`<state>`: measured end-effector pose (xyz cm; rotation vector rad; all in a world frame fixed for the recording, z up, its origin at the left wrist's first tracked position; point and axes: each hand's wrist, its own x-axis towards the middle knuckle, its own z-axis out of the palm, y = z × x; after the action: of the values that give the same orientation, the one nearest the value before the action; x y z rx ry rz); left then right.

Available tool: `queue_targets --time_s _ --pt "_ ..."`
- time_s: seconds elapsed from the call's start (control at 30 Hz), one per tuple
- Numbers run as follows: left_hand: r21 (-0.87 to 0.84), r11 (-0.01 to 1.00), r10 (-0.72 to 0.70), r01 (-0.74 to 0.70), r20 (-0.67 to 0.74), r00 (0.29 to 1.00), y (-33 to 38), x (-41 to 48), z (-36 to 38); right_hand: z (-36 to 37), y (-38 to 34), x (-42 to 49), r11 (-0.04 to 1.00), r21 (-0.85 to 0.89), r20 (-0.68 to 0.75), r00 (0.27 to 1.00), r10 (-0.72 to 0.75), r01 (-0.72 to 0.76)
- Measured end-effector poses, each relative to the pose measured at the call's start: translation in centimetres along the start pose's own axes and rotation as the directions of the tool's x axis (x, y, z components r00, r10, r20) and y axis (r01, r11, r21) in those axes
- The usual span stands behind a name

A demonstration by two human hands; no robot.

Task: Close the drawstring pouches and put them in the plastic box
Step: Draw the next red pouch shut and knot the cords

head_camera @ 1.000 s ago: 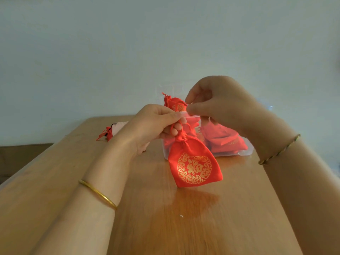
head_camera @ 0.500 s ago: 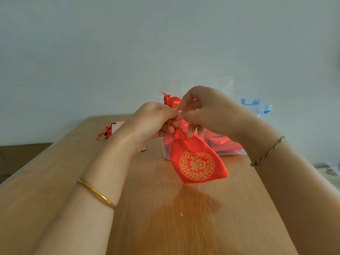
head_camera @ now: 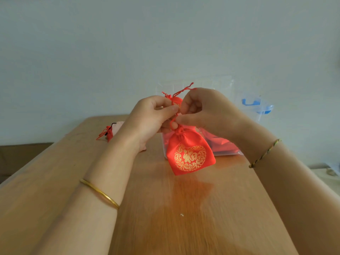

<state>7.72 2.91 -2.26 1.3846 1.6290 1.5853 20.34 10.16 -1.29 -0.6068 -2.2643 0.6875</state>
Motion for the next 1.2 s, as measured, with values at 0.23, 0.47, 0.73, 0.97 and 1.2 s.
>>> queue_targets --time_s 0.23,0.47,0.73,0.97,1.2 --pt "-0.038 0.999 -0.013 0.011 -0.055 0.998 0.0 0.0 0.0 0.5 -0.3 -0.1 0.971 -0.189 -0.076 0.983 -0.165 0.148" --pt "-0.092 0.996 -0.025 0.018 -0.079 0.997 0.4 0.2 0.0 0.9 -0.5 -0.2 0.968 -0.241 -0.09 0.991 -0.095 0.071" --pt "0.029 0.999 0.037 -0.034 -0.127 0.991 0.3 0.4 -0.2 0.7 0.8 0.0 0.822 0.496 0.081 0.957 0.278 -0.281" --pt "0.27 0.939 0.281 -0.215 -0.234 0.931 0.7 0.2 0.1 0.6 0.7 0.1 0.529 0.731 0.289 0.898 0.332 -0.431" --pt "0.441 0.859 0.358 -0.26 -0.154 0.921 1.0 0.0 0.3 0.5 0.6 0.2 0.46 0.771 0.274 0.881 0.385 -0.441"
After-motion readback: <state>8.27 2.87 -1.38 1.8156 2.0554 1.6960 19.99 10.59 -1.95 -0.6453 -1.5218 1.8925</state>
